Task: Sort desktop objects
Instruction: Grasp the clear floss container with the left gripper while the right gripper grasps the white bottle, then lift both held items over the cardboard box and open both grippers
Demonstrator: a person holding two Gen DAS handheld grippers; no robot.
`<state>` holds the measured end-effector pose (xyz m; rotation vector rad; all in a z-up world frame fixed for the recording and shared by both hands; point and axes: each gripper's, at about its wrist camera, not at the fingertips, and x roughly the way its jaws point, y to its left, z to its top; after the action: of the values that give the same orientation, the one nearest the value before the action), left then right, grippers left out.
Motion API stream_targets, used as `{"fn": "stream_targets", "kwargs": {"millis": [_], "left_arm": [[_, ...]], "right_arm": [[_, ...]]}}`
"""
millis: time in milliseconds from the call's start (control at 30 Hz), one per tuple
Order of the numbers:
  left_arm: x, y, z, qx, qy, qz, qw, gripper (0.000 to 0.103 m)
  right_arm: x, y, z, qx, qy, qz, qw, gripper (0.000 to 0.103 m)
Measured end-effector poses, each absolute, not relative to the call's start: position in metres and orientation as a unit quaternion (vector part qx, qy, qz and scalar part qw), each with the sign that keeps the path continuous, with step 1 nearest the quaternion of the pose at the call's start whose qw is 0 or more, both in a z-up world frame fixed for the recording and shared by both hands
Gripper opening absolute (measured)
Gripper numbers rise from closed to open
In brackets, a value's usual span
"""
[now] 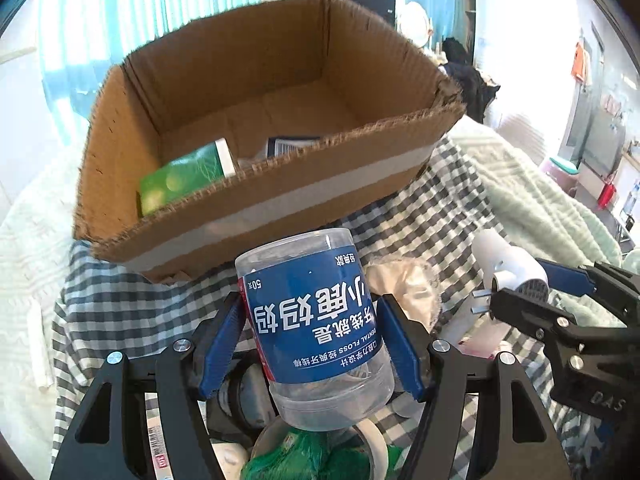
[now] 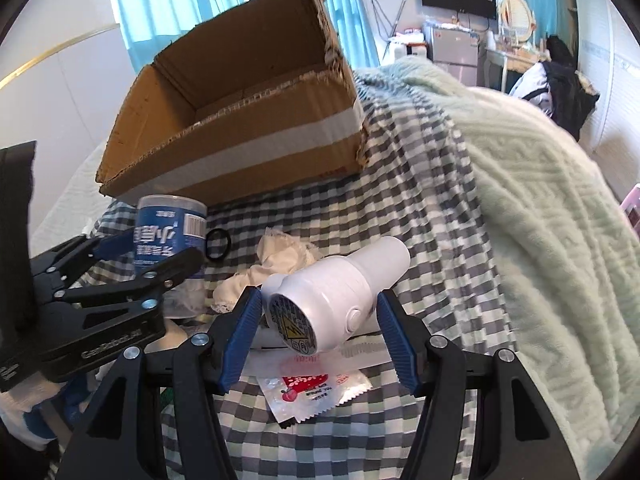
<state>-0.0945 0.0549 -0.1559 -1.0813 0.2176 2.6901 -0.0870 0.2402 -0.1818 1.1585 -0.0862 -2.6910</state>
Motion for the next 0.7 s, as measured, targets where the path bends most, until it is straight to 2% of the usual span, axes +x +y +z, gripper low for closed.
{"fn": "stream_targets", "kwargs": {"millis": [700], "left_arm": [[-0.053,0.024,-0.073,-0.255,0.031,0.959,0.119,0.069]], "right_arm": [[-0.033,0.224,-0.092,0.234,0.005,-0.969,0.08,0.056]]}}
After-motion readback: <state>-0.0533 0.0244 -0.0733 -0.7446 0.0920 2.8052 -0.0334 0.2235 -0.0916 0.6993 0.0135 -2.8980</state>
